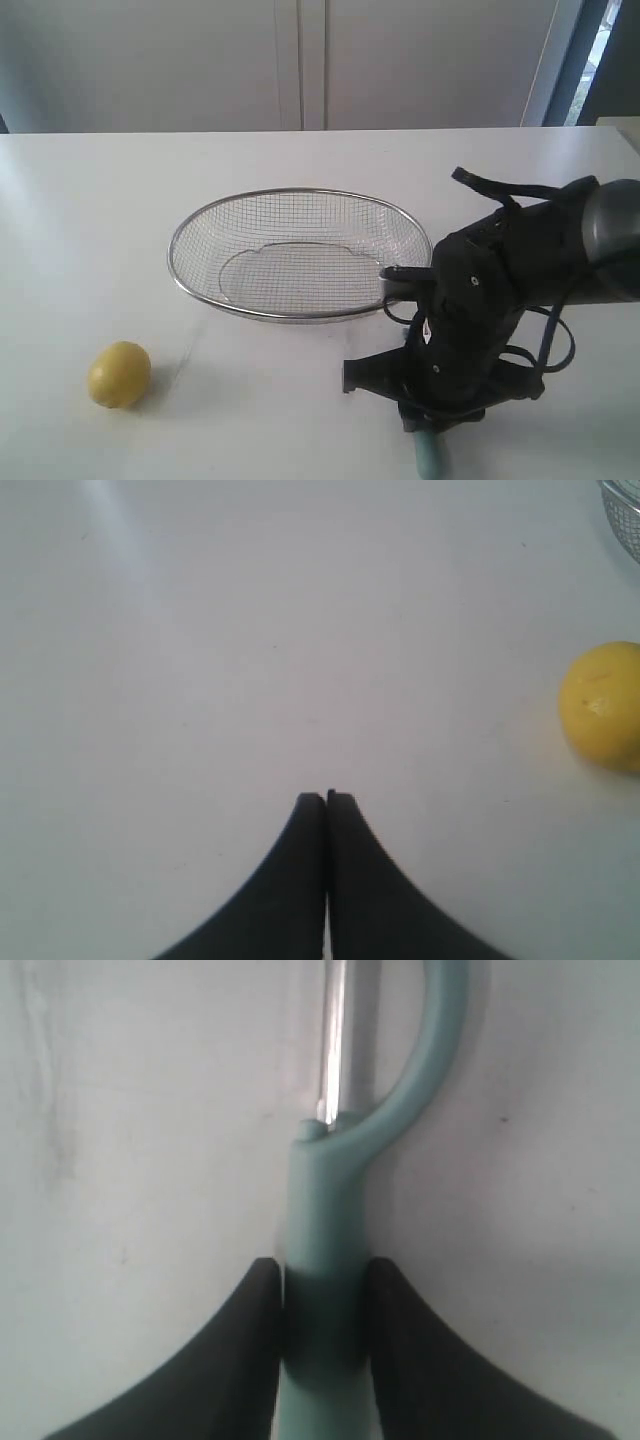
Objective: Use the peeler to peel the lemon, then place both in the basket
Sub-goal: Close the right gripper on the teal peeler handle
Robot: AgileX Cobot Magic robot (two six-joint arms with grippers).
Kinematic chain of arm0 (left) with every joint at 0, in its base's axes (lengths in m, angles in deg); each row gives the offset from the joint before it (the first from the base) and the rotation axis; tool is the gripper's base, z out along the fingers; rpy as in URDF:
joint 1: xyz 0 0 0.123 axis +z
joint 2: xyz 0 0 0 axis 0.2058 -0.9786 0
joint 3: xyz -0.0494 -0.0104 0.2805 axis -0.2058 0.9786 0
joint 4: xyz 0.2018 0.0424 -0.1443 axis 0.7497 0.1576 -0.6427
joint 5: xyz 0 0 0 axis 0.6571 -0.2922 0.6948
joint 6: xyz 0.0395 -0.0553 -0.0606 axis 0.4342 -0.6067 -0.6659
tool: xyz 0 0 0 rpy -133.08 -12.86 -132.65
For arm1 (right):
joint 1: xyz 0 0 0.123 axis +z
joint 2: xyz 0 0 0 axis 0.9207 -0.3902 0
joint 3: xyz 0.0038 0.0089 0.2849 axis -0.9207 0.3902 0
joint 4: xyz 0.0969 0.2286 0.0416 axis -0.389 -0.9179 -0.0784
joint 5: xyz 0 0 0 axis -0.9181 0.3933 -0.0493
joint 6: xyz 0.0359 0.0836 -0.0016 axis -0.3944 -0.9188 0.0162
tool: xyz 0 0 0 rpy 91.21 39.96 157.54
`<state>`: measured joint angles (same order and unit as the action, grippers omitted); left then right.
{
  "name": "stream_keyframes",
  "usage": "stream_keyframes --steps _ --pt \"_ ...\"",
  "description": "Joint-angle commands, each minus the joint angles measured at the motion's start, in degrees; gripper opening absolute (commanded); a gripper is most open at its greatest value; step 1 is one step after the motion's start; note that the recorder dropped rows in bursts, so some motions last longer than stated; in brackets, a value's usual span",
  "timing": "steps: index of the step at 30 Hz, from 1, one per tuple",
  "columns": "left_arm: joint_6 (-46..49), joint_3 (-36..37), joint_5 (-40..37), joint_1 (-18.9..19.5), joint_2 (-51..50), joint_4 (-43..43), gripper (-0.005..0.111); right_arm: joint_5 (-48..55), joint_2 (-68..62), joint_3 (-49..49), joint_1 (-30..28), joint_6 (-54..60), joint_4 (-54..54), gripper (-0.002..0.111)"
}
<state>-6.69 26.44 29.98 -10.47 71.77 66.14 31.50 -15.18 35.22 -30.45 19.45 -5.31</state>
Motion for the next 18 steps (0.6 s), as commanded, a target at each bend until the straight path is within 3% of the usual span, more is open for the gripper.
stream_keyframes --steps 1,18 --pt "0.01 0.56 -0.30 0.23 0.23 0.07 0.000 1.36 2.62 -0.03 0.03 -0.48 1.01 0.000" --pt "0.01 0.56 -0.30 0.23 0.23 0.07 0.000 10.94 12.26 -0.03 -0.08 -1.35 5.10 0.000"
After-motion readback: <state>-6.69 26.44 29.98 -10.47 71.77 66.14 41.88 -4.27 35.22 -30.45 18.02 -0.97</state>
